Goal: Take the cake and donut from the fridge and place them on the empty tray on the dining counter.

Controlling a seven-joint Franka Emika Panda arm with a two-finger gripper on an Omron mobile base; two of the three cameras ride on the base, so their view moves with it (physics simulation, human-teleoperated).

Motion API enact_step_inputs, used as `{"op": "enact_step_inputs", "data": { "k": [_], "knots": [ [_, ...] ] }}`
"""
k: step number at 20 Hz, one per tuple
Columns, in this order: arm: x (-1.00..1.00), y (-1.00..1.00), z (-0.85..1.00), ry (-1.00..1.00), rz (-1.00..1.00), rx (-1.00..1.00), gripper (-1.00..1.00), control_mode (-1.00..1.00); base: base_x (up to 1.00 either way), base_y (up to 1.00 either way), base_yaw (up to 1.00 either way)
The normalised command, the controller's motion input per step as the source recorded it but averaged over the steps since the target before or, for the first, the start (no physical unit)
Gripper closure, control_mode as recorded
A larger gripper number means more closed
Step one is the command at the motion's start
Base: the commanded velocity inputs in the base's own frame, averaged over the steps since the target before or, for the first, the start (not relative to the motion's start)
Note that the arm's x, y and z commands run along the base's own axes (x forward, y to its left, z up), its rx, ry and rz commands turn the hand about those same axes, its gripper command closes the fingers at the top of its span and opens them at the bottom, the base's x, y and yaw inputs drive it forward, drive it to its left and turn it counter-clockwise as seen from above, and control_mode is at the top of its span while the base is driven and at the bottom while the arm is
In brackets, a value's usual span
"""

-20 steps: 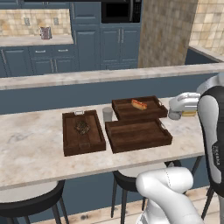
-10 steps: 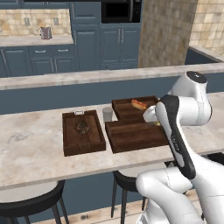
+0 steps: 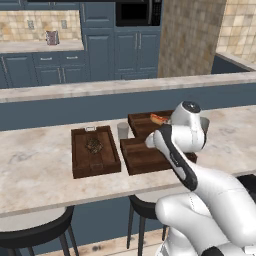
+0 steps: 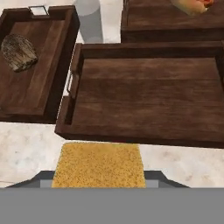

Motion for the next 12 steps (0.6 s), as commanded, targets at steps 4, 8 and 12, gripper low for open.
{"op": "enact_step_inputs", "data": {
  "k": [4,8,12],
  "knots": [
    [0.84,0.00,-0.55,0.02,0.00,0.00,1.00,-1.00,0.00,0.00,0.00],
    [0.46,0.00,-0.42,0.05,0.00,0.00,1.00,-1.00,0.00,0.00,0.00],
    [0.12,0.00,-0.21,0.08,0.00,0.00,1.00,-1.00,0.00,0.00,0.00]
  ]
}}
